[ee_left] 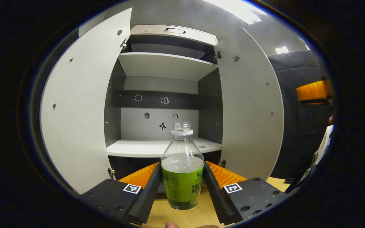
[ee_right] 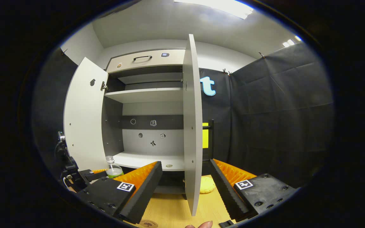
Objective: Grasp the bottle in the cabinet with the left hand and place it on the coaster, then close the right door with the right hand and the left door with the left hand.
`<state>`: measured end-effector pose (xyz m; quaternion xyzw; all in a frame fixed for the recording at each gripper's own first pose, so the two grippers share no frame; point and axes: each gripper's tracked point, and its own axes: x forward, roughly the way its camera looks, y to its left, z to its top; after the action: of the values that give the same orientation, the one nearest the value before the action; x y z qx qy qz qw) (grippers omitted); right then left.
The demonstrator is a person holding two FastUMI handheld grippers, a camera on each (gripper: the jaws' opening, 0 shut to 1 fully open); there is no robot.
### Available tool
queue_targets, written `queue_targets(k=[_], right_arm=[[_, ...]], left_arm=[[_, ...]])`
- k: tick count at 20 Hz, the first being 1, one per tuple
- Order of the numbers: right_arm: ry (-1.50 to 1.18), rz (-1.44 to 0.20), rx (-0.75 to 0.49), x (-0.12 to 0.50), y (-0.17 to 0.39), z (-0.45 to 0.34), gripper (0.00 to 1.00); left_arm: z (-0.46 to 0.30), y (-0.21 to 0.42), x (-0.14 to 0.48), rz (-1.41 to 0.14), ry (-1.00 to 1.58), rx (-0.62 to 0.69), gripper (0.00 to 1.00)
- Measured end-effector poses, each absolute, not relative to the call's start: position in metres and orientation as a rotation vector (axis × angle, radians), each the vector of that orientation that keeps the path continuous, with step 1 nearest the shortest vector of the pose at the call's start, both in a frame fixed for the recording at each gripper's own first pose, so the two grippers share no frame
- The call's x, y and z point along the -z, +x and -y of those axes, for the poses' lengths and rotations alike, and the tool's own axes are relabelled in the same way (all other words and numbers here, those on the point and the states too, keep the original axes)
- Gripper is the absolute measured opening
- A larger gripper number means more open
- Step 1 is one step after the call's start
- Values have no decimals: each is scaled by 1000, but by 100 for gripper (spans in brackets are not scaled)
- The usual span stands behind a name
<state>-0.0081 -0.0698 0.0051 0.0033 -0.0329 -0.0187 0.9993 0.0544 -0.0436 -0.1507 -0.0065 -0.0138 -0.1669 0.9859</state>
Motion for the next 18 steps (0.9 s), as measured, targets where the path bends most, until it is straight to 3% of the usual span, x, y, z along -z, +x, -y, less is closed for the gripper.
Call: queue_targets(k=[5, 6, 7, 18], right_arm=[[-53, 94, 49, -10, -16, 66, 99], [-56, 95, 55, -11, -19, 67, 94], [-55, 98, 59, -12, -22, 67, 98], [-65, 88, 68, -13, -36, 58, 98]], left_arm=[[70, 10, 221, 1, -38, 462, 79], [76, 3, 235, -13, -53, 487, 79], [80, -5, 248, -27, -74, 509, 79], [97, -22, 342, -104, -40, 607, 80]])
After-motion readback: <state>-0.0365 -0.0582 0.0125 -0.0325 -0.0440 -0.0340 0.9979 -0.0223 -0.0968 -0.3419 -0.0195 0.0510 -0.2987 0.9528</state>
